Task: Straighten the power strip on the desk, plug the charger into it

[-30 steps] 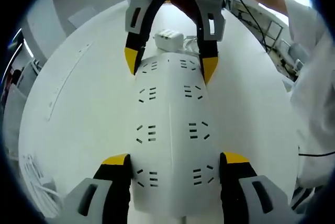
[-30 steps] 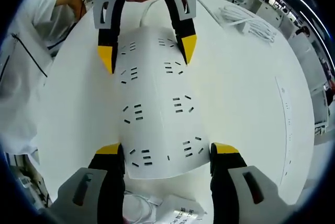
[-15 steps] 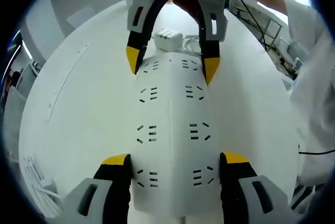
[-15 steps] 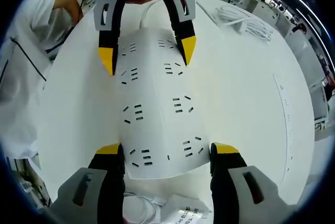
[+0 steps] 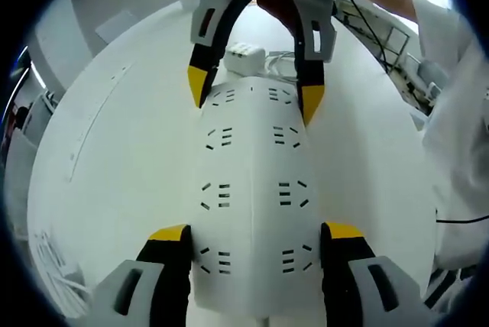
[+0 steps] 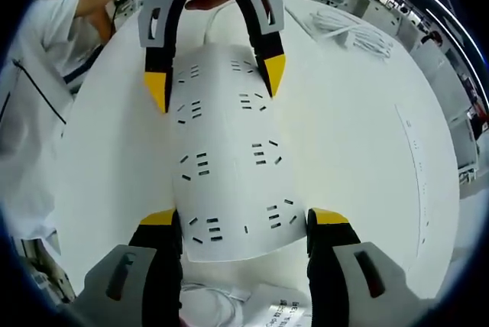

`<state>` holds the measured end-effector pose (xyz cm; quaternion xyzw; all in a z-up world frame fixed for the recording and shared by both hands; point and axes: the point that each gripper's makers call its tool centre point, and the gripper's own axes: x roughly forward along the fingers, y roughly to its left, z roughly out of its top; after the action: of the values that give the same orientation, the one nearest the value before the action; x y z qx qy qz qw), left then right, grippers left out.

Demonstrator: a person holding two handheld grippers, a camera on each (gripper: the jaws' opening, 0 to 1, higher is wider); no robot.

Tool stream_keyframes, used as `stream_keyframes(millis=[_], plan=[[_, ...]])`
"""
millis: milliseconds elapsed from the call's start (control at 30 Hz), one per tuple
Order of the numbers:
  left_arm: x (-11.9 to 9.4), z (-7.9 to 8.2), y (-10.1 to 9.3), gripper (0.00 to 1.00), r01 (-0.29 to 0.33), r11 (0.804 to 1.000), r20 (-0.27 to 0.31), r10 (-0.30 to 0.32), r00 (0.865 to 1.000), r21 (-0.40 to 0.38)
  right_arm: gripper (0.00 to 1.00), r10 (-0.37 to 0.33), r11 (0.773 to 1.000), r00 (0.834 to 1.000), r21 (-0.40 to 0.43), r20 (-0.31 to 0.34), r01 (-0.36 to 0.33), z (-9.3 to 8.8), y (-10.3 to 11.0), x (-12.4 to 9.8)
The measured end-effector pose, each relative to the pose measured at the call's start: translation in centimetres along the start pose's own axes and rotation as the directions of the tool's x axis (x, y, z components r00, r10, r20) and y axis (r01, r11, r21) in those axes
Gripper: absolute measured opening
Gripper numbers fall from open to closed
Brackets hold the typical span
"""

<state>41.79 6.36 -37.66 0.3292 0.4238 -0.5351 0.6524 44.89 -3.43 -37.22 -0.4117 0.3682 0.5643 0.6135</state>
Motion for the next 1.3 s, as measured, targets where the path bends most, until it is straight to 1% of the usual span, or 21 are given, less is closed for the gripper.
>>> stream_keyframes(millis=[100, 300, 900, 1133, 1300], plan=[[0.01, 0.01, 0.00, 0.69, 0.001, 1.000, -0.002, -0.001, 1.000, 0.002, 0.65, -0.003, 1.000, 1.000, 0.001, 0.017, 0.003, 0.03, 0.06, -0.02], [0.01, -0.01, 0.00, 0.69, 0.000, 1.000, -0.010, 0.000, 1.000, 0.003, 0.65, -0.006, 1.000, 1.000, 0.001, 0.029, 0.006, 0.14, 0.05, 0.02], [-0.04, -0.03, 0.01, 0.69, 0.002, 1.000, -0.016, -0.001, 1.000, 0.008, 0.65, -0.027, 0.999, 0.999, 0.034, 0.037, 0.026, 0.20, 0.49, -0.11], [-0.02, 0.04, -0.03, 0.69, 0.003, 1.000, -0.030, -0.003, 1.000, 0.014, 0.65, -0.041, 0.998, 0.998, 0.055, 0.057, 0.038, 0.16, 0.73, -0.21], [-0.01, 0.07, -0.07, 0.69, 0.003, 1.000, -0.026, -0.002, 1.000, 0.012, 0.65, -0.048, 0.997, 0.997, 0.063, 0.062, 0.044, 0.16, 0.85, -0.23]])
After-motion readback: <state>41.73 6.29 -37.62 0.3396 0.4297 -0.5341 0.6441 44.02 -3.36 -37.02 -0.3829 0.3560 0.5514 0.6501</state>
